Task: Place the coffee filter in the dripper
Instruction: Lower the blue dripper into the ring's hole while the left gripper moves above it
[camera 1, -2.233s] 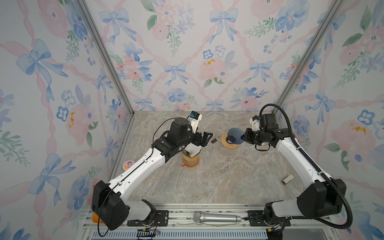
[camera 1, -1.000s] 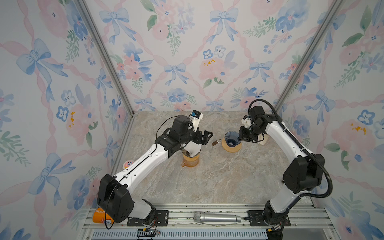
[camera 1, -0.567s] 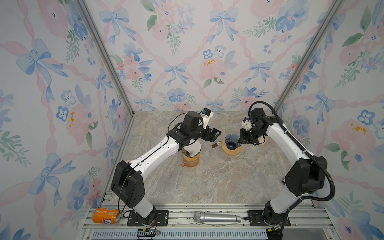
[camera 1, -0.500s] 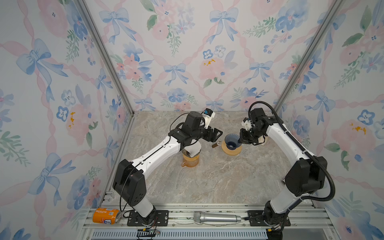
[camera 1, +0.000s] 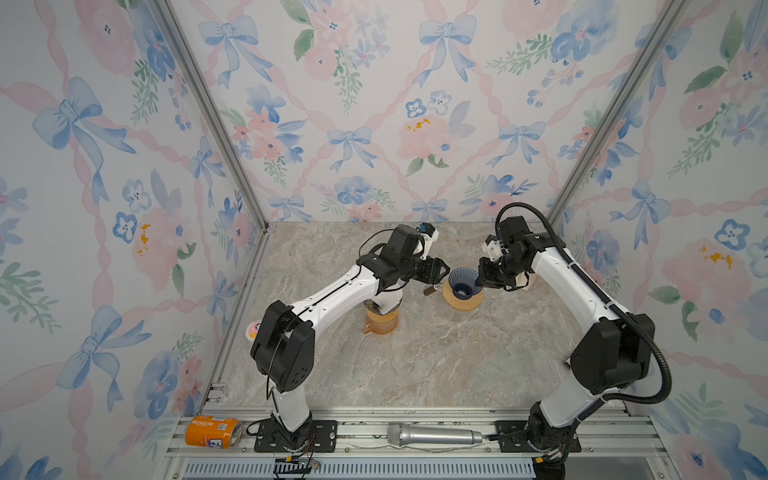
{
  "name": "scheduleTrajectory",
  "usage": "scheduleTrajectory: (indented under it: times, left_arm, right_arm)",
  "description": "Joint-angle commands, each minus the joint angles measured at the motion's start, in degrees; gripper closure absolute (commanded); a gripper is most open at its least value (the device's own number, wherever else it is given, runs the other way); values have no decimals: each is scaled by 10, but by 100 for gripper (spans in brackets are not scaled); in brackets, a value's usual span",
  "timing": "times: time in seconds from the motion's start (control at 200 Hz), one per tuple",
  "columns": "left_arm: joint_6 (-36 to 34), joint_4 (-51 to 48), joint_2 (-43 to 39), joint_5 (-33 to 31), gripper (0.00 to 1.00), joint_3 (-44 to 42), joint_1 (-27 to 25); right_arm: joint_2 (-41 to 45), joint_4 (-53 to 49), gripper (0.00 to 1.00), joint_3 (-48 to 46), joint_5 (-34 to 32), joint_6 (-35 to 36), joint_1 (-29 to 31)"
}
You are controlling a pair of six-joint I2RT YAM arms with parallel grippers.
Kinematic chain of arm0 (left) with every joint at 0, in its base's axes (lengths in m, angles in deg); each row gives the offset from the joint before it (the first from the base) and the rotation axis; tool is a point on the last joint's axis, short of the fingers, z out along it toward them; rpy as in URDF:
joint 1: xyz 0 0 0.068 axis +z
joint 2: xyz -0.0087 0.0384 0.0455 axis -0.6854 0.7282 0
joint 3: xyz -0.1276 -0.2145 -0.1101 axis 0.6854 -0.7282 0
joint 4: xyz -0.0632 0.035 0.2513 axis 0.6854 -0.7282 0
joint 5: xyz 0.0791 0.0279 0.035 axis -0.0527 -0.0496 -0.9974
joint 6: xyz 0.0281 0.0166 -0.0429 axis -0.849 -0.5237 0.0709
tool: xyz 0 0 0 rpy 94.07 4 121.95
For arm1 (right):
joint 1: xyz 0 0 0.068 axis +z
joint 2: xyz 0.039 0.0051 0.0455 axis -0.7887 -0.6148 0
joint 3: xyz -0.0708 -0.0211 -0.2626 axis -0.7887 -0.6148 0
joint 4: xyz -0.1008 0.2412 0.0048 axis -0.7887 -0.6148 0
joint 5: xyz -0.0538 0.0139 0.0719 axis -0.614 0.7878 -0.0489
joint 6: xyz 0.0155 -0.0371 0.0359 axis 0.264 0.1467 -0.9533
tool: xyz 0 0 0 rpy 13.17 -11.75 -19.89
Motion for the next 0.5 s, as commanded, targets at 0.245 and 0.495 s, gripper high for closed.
scheduleTrajectory:
  times: [0.245,0.495]
  left_arm:
    - [33,-30,63,5,54,62,-18]
    - [40,-32,85,6,65,77,-21]
  right_arm:
    - [-7,-14,100,-25,-27,1,7]
    - [-8,-11,100,-29,-25,5,7]
